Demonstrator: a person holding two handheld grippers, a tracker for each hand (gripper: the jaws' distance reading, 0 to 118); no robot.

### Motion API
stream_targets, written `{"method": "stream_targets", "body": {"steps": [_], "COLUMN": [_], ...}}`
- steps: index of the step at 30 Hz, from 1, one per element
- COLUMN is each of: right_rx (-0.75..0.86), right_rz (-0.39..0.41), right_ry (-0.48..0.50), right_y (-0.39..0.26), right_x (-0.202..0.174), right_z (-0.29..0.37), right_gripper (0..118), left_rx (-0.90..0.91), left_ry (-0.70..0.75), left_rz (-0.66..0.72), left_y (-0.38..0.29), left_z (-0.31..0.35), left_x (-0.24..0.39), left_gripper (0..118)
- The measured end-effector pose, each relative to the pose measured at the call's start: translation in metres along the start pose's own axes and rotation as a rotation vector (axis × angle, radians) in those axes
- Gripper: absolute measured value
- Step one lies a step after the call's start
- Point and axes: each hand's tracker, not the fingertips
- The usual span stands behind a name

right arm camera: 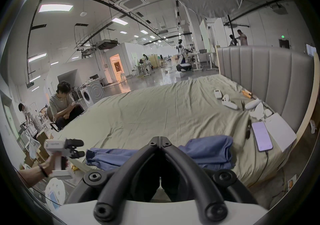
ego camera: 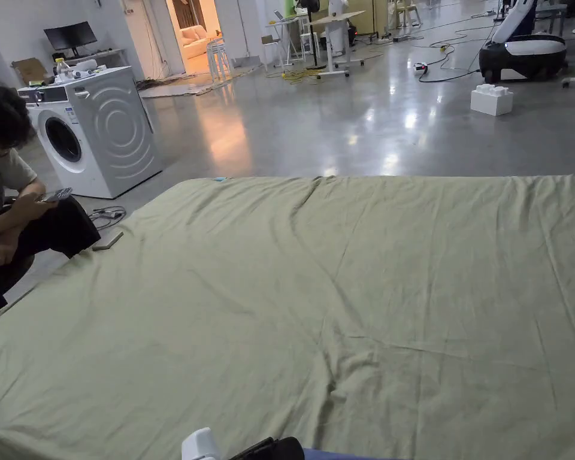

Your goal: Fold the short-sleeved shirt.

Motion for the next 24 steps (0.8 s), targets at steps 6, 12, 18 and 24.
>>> {"method": "stream_targets", "body": {"steps": [6, 12, 18, 24], "right_rx": [-0.062, -0.116, -0.130, -0.121], "right_rz": [-0.007, 0.009, -0.018, -0.055], "right_ry": [-0.008, -0.003, -0.002, -0.022], "right_y": [-0.008, -0.018, -0.022, -0.027], "right_x": [0.007, 0.001, 0.007, 0.017], "right_z": [-0.003, -0.005, 0.000, 0.006], "right_gripper": [0, 0, 0, 0], "left_rx": [0.050, -0.057, 0.025, 0.222], "left_ry": [-0.191, -0.092, -0.170, -0.047], "left_rz": [0.071, 0.229, 0.193, 0.094], "left_y": [0.000, -0.026, 0.002, 0.076], "left_z": [-0.029, -0.052, -0.029, 0.009], "left_x": [-0.019, 0.000, 0.033, 0.045], "left_gripper": [84, 15, 13, 13]}}
